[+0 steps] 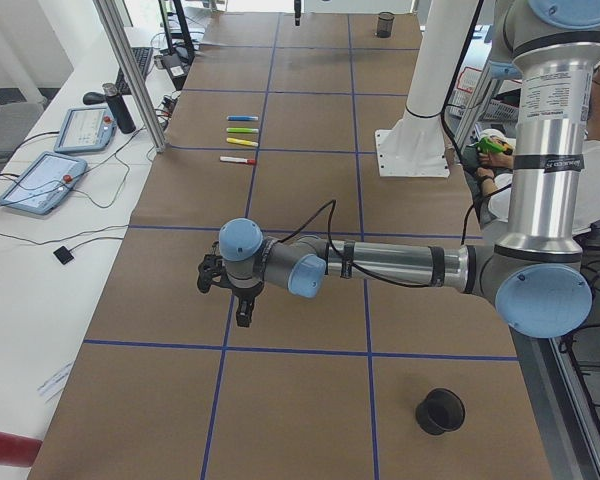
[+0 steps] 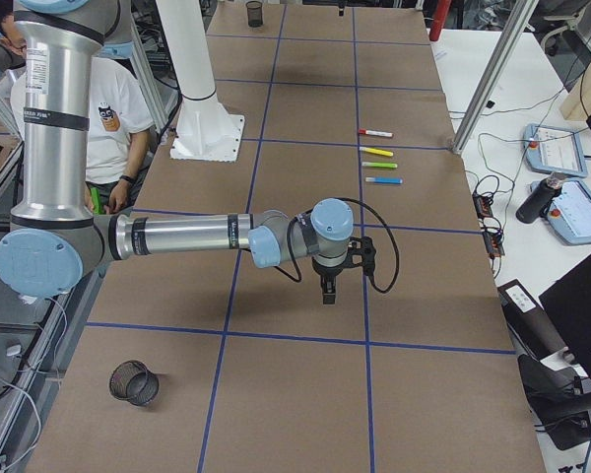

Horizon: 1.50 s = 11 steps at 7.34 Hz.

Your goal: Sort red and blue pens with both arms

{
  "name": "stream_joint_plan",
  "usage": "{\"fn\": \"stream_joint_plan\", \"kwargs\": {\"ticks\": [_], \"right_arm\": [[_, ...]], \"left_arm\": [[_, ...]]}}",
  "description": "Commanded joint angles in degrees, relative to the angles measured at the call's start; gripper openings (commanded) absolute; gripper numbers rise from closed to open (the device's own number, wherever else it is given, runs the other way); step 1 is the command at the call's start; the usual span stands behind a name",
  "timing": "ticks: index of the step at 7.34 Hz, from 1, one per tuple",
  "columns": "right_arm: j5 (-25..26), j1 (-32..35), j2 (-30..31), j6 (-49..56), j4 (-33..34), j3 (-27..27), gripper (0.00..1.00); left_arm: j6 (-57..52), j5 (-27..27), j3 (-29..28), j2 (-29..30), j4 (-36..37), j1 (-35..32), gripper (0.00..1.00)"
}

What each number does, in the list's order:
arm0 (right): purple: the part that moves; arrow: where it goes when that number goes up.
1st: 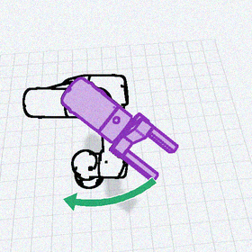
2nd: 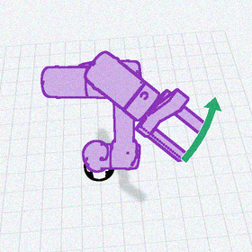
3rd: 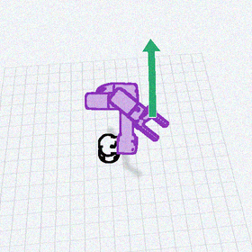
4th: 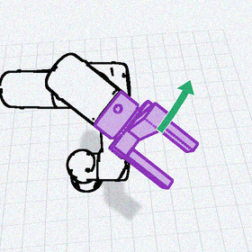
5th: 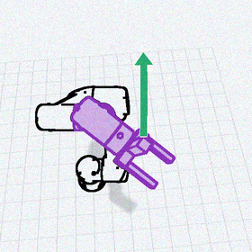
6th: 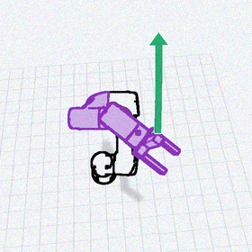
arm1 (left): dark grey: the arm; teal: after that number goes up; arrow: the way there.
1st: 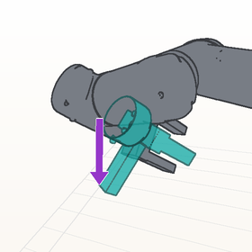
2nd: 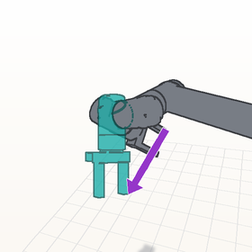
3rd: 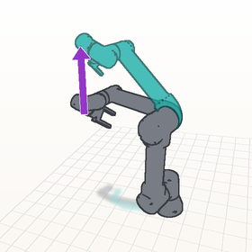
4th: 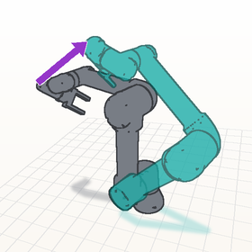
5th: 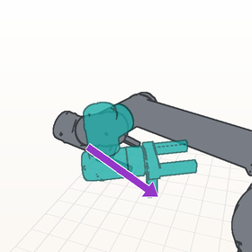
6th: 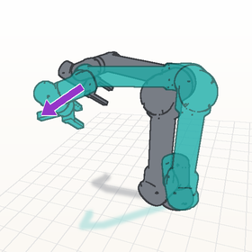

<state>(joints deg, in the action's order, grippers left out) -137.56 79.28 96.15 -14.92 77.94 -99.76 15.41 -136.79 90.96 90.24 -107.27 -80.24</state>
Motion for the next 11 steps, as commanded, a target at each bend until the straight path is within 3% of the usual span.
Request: {"fn": "stream_joint_plan", "kwargs": {"ticks": [1,11], "right_arm": [[0.01,0.00,0.00,0.07,-0.07,0.00,1.00],[-0.17,-1.66,-0.18,0.51,-0.16,-0.52,1.00]], "left_arm": [[-0.03,-0.05,-0.26,-0.07,-0.13,0.00,1.00],[-0.12,-0.05,0.88,-2.08,-3.11,0.09,1.00]]}}
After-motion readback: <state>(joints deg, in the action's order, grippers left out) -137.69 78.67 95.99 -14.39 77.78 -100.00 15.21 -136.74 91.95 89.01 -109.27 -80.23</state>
